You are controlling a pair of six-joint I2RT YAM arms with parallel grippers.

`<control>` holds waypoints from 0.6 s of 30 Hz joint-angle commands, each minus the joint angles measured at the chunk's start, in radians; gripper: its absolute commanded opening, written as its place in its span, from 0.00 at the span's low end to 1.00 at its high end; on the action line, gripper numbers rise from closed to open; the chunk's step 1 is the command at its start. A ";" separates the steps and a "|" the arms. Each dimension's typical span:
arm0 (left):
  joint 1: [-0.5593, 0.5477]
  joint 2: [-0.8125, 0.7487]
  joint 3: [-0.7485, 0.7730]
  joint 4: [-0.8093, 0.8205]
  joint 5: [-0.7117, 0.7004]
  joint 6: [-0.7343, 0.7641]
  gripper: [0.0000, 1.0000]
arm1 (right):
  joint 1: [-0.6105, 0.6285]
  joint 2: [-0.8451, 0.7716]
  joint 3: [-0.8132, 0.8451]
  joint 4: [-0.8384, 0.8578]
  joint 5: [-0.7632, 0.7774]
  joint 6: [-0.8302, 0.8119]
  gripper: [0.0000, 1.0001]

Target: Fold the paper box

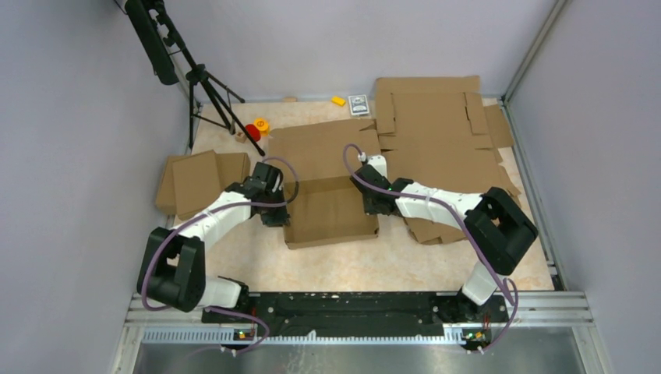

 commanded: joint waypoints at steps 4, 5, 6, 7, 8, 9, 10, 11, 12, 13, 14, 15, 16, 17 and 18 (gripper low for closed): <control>-0.044 0.009 0.077 -0.076 -0.171 0.023 0.00 | 0.048 0.000 0.079 0.003 0.069 0.026 0.00; -0.055 0.015 0.083 -0.087 -0.200 0.022 0.00 | 0.054 0.000 0.083 -0.004 0.080 0.032 0.00; -0.067 0.020 0.089 -0.096 -0.226 0.022 0.00 | 0.060 -0.001 0.084 -0.007 0.091 0.036 0.00; -0.076 0.024 0.095 -0.106 -0.249 0.021 0.00 | 0.064 -0.003 0.083 -0.008 0.096 0.038 0.00; -0.083 0.025 0.100 -0.112 -0.270 0.020 0.00 | 0.068 -0.005 0.083 -0.008 0.098 0.042 0.00; -0.091 0.027 0.105 -0.120 -0.288 0.018 0.00 | 0.071 -0.006 0.080 -0.009 0.099 0.044 0.00; -0.095 0.027 0.107 -0.126 -0.303 0.017 0.00 | 0.073 -0.009 0.077 -0.009 0.105 0.049 0.00; -0.097 0.027 0.109 -0.128 -0.312 0.015 0.00 | 0.077 -0.015 0.071 -0.006 0.112 0.051 0.00; -0.099 0.027 0.112 -0.127 -0.317 0.014 0.00 | 0.084 -0.021 0.063 0.002 0.120 0.055 0.00; -0.098 0.028 0.113 -0.127 -0.318 0.014 0.12 | 0.089 -0.030 0.052 0.013 0.123 0.055 0.00; -0.098 0.030 0.115 -0.127 -0.321 0.014 0.20 | 0.095 -0.038 0.040 0.024 0.123 0.055 0.00; -0.098 0.033 0.119 -0.127 -0.323 0.014 0.24 | 0.099 -0.045 0.032 0.033 0.126 0.059 0.00; -0.099 0.038 0.123 -0.124 -0.325 0.015 0.26 | 0.103 -0.051 0.026 0.037 0.128 0.062 0.00; -0.098 0.045 0.130 -0.125 -0.327 0.015 0.27 | 0.107 -0.054 0.021 0.038 0.131 0.066 0.00; -0.097 0.055 0.139 -0.126 -0.324 0.016 0.27 | 0.111 -0.056 0.019 0.037 0.134 0.068 0.00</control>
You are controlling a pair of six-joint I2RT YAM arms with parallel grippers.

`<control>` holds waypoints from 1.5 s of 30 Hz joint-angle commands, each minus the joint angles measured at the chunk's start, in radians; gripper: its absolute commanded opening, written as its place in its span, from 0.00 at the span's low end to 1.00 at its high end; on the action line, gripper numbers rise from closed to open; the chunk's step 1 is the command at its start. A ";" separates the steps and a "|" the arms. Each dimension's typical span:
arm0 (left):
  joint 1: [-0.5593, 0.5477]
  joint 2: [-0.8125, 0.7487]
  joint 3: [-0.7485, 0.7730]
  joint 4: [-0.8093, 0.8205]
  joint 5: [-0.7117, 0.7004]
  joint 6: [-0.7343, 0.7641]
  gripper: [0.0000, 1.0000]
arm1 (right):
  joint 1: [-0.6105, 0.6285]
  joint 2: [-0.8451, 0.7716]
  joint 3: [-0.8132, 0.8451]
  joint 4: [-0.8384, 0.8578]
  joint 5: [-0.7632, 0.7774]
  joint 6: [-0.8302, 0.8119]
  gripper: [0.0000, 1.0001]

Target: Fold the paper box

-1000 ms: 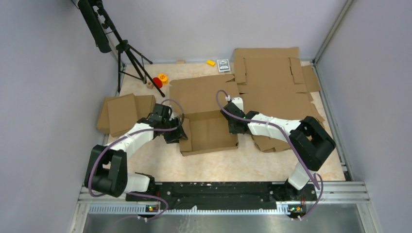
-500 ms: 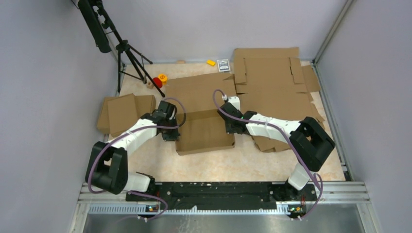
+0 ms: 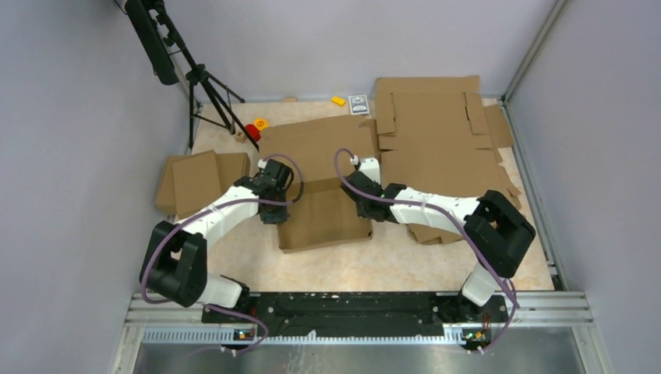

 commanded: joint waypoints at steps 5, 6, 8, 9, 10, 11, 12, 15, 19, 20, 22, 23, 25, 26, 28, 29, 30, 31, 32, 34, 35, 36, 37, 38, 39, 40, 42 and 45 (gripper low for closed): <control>0.000 0.065 0.076 -0.002 -0.042 0.006 0.23 | 0.040 -0.065 -0.025 0.035 0.063 0.038 0.00; 0.000 0.071 0.077 0.000 -0.041 0.007 0.21 | 0.042 -0.068 -0.029 0.035 0.065 0.039 0.00; -0.001 0.084 0.075 0.003 -0.031 0.005 0.20 | 0.043 -0.074 -0.038 0.036 0.065 0.047 0.00; -0.001 0.091 0.075 0.004 -0.027 0.004 0.19 | 0.043 -0.076 -0.039 0.036 0.065 0.050 0.00; -0.002 0.096 0.072 0.005 -0.025 0.004 0.18 | 0.045 -0.077 -0.040 0.034 0.066 0.053 0.00; 0.000 0.103 0.072 0.005 -0.026 0.004 0.13 | 0.049 -0.078 -0.041 0.036 0.070 0.056 0.00; -0.001 0.108 0.071 0.005 -0.030 0.005 0.02 | 0.050 -0.081 -0.041 0.036 0.072 0.060 0.00; -0.003 0.122 0.073 -0.001 -0.047 0.007 0.00 | 0.054 -0.095 -0.062 0.061 0.071 0.065 0.00; -0.016 0.120 0.089 -0.021 -0.088 0.010 0.00 | 0.054 -0.084 -0.054 0.043 0.077 0.068 0.05; -0.018 0.124 0.095 -0.025 -0.094 0.011 0.01 | 0.055 -0.078 -0.049 0.033 0.081 0.072 0.06; -0.021 0.131 0.106 -0.035 -0.102 0.015 0.14 | 0.053 -0.075 -0.044 0.020 0.091 0.072 0.07; -0.023 0.139 0.112 -0.040 -0.108 0.016 0.19 | 0.053 -0.080 -0.048 0.020 0.093 0.074 0.07; -0.026 0.157 0.122 -0.050 -0.115 0.020 0.30 | 0.053 -0.092 -0.053 0.027 0.093 0.077 0.08; -0.028 0.168 0.127 -0.054 -0.112 0.021 0.34 | 0.055 -0.098 -0.058 0.032 0.091 0.078 0.07; -0.031 0.192 0.134 -0.060 -0.110 0.022 0.35 | 0.053 -0.109 -0.065 0.036 0.088 0.081 0.07; -0.032 0.202 0.136 -0.062 -0.109 0.021 0.35 | 0.053 -0.111 -0.068 0.037 0.088 0.082 0.07; -0.035 0.211 0.136 -0.063 -0.106 0.019 0.34 | 0.053 -0.113 -0.070 0.038 0.087 0.083 0.07; -0.036 0.219 0.136 -0.061 -0.100 0.019 0.33 | 0.053 -0.114 -0.071 0.037 0.088 0.083 0.07; -0.037 0.228 0.134 -0.060 -0.093 0.019 0.29 | 0.053 -0.113 -0.072 0.038 0.088 0.084 0.07; -0.041 0.243 0.135 -0.063 -0.102 0.020 0.07 | 0.053 -0.113 -0.074 0.037 0.088 0.086 0.07; -0.044 0.246 0.137 -0.067 -0.118 0.018 0.00 | 0.053 -0.114 -0.076 0.038 0.088 0.087 0.07; -0.046 0.246 0.136 -0.070 -0.128 0.017 0.00 | 0.053 -0.112 -0.077 0.039 0.088 0.087 0.07; -0.047 0.245 0.137 -0.072 -0.132 0.018 0.00 | 0.055 -0.110 -0.078 0.038 0.087 0.086 0.07; -0.049 0.243 0.141 -0.075 -0.135 0.018 0.00 | 0.054 -0.110 -0.079 0.040 0.086 0.086 0.06; -0.053 0.240 0.144 -0.075 -0.138 0.017 0.00 | 0.054 -0.109 -0.081 0.044 0.084 0.087 0.07; -0.056 0.238 0.149 -0.078 -0.145 0.017 0.00 | 0.054 -0.108 -0.082 0.045 0.084 0.089 0.06; -0.061 0.235 0.158 -0.084 -0.154 0.016 0.00 | 0.053 -0.107 -0.081 0.043 0.079 0.092 0.07; -0.067 0.224 0.172 -0.090 -0.155 0.021 0.21 | 0.049 -0.107 -0.082 0.036 0.073 0.102 0.10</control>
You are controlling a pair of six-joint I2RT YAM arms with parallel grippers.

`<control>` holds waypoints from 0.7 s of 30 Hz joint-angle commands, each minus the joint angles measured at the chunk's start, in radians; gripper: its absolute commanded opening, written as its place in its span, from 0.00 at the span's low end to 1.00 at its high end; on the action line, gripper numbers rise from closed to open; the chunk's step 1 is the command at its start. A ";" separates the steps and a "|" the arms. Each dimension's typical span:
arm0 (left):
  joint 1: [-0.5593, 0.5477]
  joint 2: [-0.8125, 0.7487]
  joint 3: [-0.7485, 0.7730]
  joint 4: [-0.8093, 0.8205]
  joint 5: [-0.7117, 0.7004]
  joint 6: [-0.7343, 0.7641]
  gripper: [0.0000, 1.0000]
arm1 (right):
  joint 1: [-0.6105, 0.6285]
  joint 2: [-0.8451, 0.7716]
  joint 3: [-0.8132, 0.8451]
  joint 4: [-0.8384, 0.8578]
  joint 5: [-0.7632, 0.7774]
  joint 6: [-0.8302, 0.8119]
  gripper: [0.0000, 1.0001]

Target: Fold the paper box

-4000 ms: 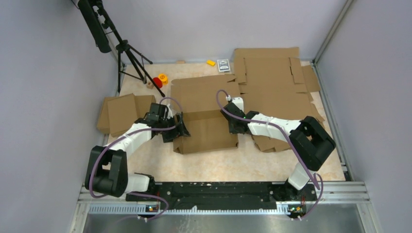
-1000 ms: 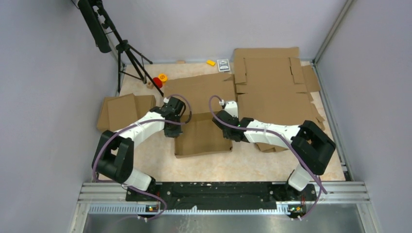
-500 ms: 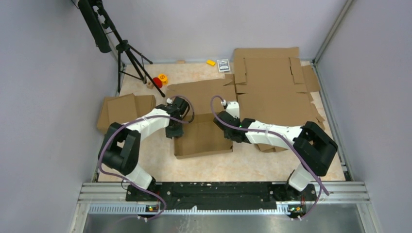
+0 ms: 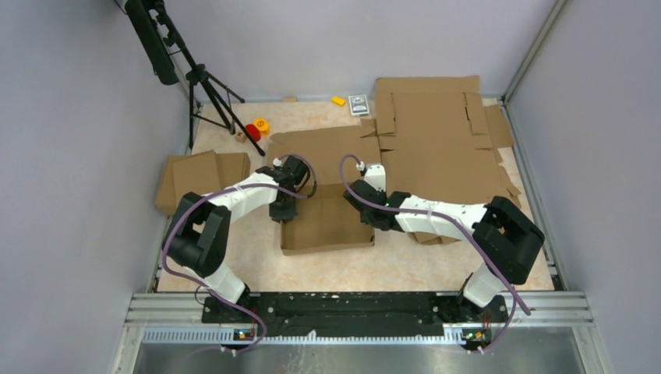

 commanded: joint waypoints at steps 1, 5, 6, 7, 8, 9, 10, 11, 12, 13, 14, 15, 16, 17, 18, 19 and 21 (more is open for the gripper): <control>-0.012 -0.013 0.046 -0.037 -0.065 0.017 0.33 | -0.001 -0.038 0.007 0.014 0.013 0.011 0.13; -0.014 -0.077 0.049 -0.030 -0.040 0.026 0.55 | -0.027 -0.049 0.045 -0.043 -0.027 -0.011 0.48; -0.015 -0.098 0.048 -0.025 -0.032 0.028 0.58 | -0.033 -0.058 0.054 -0.055 -0.027 -0.021 0.50; -0.014 -0.118 0.048 -0.020 -0.026 0.030 0.61 | -0.038 -0.064 0.059 -0.063 -0.026 -0.032 0.52; -0.013 -0.136 0.049 -0.017 -0.021 0.032 0.63 | -0.044 -0.078 0.062 -0.065 -0.026 -0.041 0.53; -0.013 -0.151 0.051 -0.017 -0.020 0.032 0.65 | -0.056 -0.089 0.065 -0.068 -0.030 -0.046 0.53; -0.012 -0.160 0.056 -0.015 -0.020 0.036 0.67 | -0.071 -0.100 0.065 -0.066 -0.043 -0.047 0.53; -0.011 -0.166 0.060 -0.013 -0.027 0.042 0.68 | -0.089 -0.108 0.064 -0.055 -0.067 -0.055 0.57; -0.010 -0.167 0.068 -0.012 -0.035 0.046 0.68 | -0.112 -0.114 0.063 -0.042 -0.101 -0.058 0.62; -0.011 -0.161 0.083 -0.013 -0.043 0.049 0.68 | -0.132 -0.117 0.063 -0.025 -0.135 -0.065 0.66; -0.009 -0.150 0.098 -0.016 -0.051 0.050 0.68 | -0.149 -0.113 0.068 -0.011 -0.168 -0.085 0.70; -0.009 -0.135 0.113 -0.017 -0.057 0.050 0.67 | -0.158 -0.107 0.075 -0.002 -0.191 -0.097 0.72; -0.007 -0.116 0.129 -0.017 -0.061 0.049 0.66 | -0.163 -0.097 0.086 0.000 -0.195 -0.107 0.72; -0.008 -0.099 0.140 -0.015 -0.067 0.047 0.65 | -0.166 -0.085 0.102 -0.003 -0.186 -0.115 0.72; -0.008 -0.078 0.149 -0.016 -0.074 0.044 0.64 | -0.165 -0.070 0.118 -0.010 -0.173 -0.122 0.72; -0.008 -0.061 0.156 -0.014 -0.083 0.040 0.63 | -0.165 -0.052 0.134 -0.017 -0.162 -0.125 0.72; -0.008 -0.038 0.158 -0.002 -0.091 0.037 0.62 | -0.167 -0.007 0.169 -0.038 -0.133 -0.128 0.70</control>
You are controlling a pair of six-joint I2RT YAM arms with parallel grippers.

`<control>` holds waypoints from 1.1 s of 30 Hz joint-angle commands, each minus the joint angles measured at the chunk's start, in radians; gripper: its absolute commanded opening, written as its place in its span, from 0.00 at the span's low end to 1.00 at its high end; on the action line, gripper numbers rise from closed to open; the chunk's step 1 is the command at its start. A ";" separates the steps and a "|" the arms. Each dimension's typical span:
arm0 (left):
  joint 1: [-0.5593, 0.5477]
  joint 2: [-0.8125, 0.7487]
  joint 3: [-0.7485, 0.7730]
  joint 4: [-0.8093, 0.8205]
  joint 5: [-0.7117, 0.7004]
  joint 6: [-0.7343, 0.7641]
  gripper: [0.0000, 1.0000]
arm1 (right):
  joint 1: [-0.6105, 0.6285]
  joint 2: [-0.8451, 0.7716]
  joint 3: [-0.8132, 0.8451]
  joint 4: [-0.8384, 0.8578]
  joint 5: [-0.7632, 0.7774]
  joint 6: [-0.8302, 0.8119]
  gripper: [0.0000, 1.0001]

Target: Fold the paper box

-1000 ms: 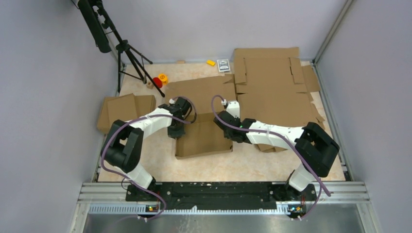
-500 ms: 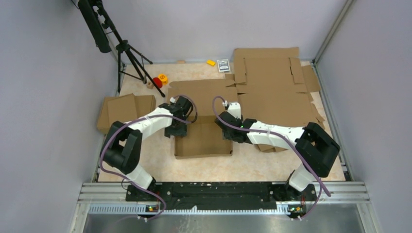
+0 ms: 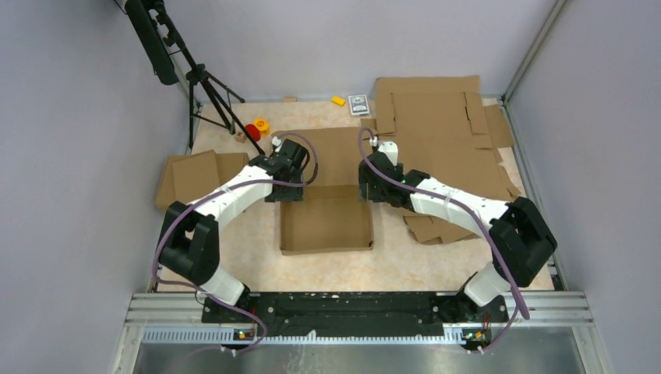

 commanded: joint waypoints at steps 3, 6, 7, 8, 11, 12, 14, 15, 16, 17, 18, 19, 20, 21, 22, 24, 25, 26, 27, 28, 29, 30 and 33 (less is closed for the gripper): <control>0.007 0.068 0.032 0.034 -0.053 -0.002 0.60 | 0.002 0.125 0.142 -0.016 0.030 -0.037 0.67; 0.023 0.082 0.032 0.041 -0.052 -0.008 0.60 | 0.002 0.176 0.168 -0.015 0.041 -0.035 0.64; 0.029 0.086 0.030 0.049 -0.046 -0.008 0.60 | 0.001 0.194 0.177 -0.018 0.052 -0.035 0.63; 0.033 0.090 0.027 0.054 -0.038 -0.009 0.59 | 0.000 0.212 0.189 -0.024 0.059 -0.034 0.62; 0.046 0.096 0.012 0.078 -0.017 -0.008 0.57 | -0.006 0.262 0.204 -0.027 0.054 -0.031 0.61; 0.048 0.097 0.006 0.085 -0.010 -0.008 0.56 | -0.008 0.272 0.204 -0.020 0.052 -0.029 0.61; 0.053 0.102 0.000 0.092 -0.009 -0.013 0.51 | -0.011 0.292 0.205 -0.012 0.054 -0.025 0.57; 0.053 0.106 0.000 0.092 -0.017 -0.019 0.43 | -0.013 0.299 0.206 -0.011 0.059 -0.024 0.52; 0.054 0.107 -0.006 0.094 -0.024 -0.025 0.34 | -0.015 0.307 0.205 -0.012 0.070 -0.020 0.46; 0.054 0.108 -0.011 0.100 -0.025 -0.029 0.29 | -0.016 0.314 0.206 -0.011 0.078 -0.017 0.43; 0.053 0.108 -0.019 0.107 -0.021 -0.033 0.26 | -0.017 0.321 0.205 -0.010 0.080 -0.015 0.42; 0.053 0.109 -0.024 0.115 -0.015 -0.037 0.21 | -0.019 0.330 0.207 -0.011 0.081 -0.012 0.40; 0.054 0.110 -0.030 0.118 -0.012 -0.041 0.15 | -0.018 0.337 0.209 -0.015 0.086 -0.007 0.36; 0.054 0.110 -0.035 0.121 -0.013 -0.045 0.07 | -0.018 0.340 0.210 -0.015 0.091 -0.003 0.31; 0.054 0.110 -0.040 0.121 -0.023 -0.051 0.00 | -0.018 0.340 0.210 -0.015 0.097 0.002 0.27; 0.054 0.105 -0.046 0.121 -0.038 -0.059 0.00 | -0.019 0.337 0.208 -0.009 0.103 0.004 0.14; 0.053 0.098 -0.052 0.122 -0.042 -0.063 0.00 | -0.018 0.336 0.209 -0.006 0.110 0.005 0.00; 0.053 0.091 -0.059 0.127 -0.045 -0.064 0.00 | -0.018 0.336 0.209 -0.008 0.116 0.008 0.00; 0.054 0.080 -0.064 0.131 -0.044 -0.065 0.00 | -0.018 0.333 0.205 -0.005 0.114 0.009 0.00; 0.054 0.073 -0.067 0.132 -0.046 -0.066 0.00 | -0.018 0.332 0.205 -0.003 0.114 0.008 0.00; 0.053 0.068 -0.069 0.133 -0.047 -0.067 0.00 | -0.018 0.330 0.205 -0.004 0.114 0.008 0.00; 0.053 0.065 -0.070 0.133 -0.047 -0.067 0.00 | -0.017 0.327 0.204 -0.005 0.115 0.006 0.00; 0.053 0.056 -0.070 0.128 -0.050 -0.064 0.03 | -0.018 0.311 0.199 -0.004 0.115 -0.008 0.19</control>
